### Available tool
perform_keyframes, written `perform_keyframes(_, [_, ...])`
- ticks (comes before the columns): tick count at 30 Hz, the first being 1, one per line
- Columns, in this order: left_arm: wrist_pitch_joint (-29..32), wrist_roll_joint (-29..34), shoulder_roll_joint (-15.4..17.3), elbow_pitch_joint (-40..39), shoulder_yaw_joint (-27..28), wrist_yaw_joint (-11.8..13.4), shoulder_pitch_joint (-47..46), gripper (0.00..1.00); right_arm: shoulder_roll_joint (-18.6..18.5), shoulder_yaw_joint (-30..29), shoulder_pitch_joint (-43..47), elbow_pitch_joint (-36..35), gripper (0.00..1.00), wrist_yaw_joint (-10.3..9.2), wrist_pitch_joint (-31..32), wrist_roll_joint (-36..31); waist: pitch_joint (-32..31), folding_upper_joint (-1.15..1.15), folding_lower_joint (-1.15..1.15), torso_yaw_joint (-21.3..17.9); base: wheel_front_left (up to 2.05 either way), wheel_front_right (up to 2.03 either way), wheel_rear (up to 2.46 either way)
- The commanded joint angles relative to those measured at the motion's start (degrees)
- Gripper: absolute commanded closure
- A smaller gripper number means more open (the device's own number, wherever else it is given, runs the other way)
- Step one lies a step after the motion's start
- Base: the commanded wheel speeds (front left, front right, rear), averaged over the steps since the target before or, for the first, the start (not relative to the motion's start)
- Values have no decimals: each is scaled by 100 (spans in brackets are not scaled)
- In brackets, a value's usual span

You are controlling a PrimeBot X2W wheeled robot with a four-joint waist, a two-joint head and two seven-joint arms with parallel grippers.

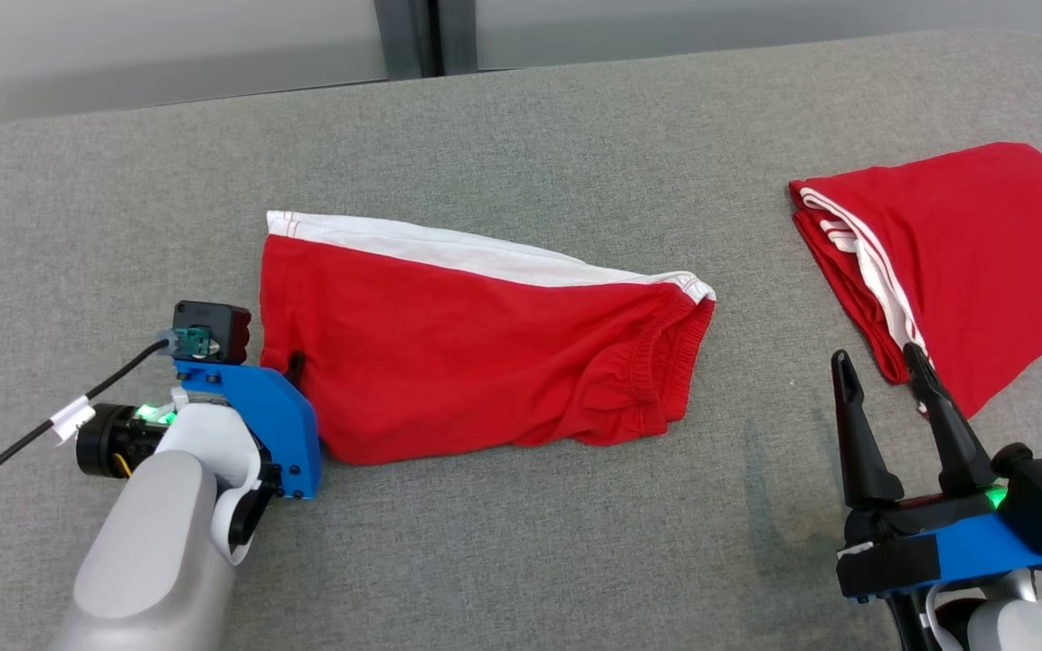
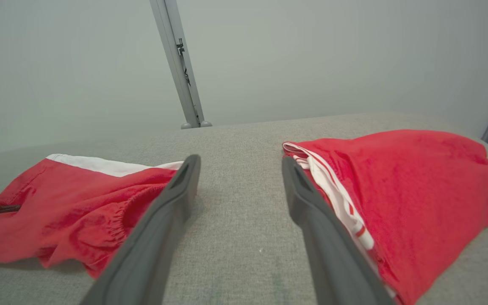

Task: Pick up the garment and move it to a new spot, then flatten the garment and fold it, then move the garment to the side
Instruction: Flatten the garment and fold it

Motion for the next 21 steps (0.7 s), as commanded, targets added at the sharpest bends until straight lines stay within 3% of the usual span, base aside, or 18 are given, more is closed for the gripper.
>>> perform_keyframes(1, [77, -16, -14, 178, -88, -11, 143, 100, 11, -3, -73, 2, 0, 1, -43, 18, -3, 0, 0, 6, 0, 0, 0])
perform_keyframes(9, [-266, -157, -76, -199, -41, 202, 1045, 100, 14, 38, 137, 128, 0, 1, -10, -1, -359, 0, 0, 59, 0, 0, 0])
perform_keyframes(14, [-177, -231, -29, -739, -42, 359, 1709, 100, 15, 38, 305, 99, 0, 1, 54, 19, -529, 0, 0, 179, 0, 0, 0])
perform_keyframes(15, [-243, -265, -42, -841, -5, 387, 1745, 83, 15, 32, 324, 87, 0, 1, 58, 22, -538, 0, 0, 197, 0, 0, 0])
perform_keyframes(16, [-239, -267, -47, -909, -14, 393, 1795, 20, 16, 23, 338, 80, 0, 1, 69, 28, -553, 0, 0, 216, 0, 0, 0])
perform_keyframes(17, [-250, -239, -28, -977, -42, 386, 1835, 0, 17, 32, 335, 66, 0, 1, 80, 32, -558, 0, 0, 222, 0, 0, 0])
perform_keyframes(21, [-755, -261, -131, -1352, 115, 588, 1873, 0, 17, 89, 376, 2, 0, 1, 107, 16, -617, 0, 0, 247, 0, 0, 0])
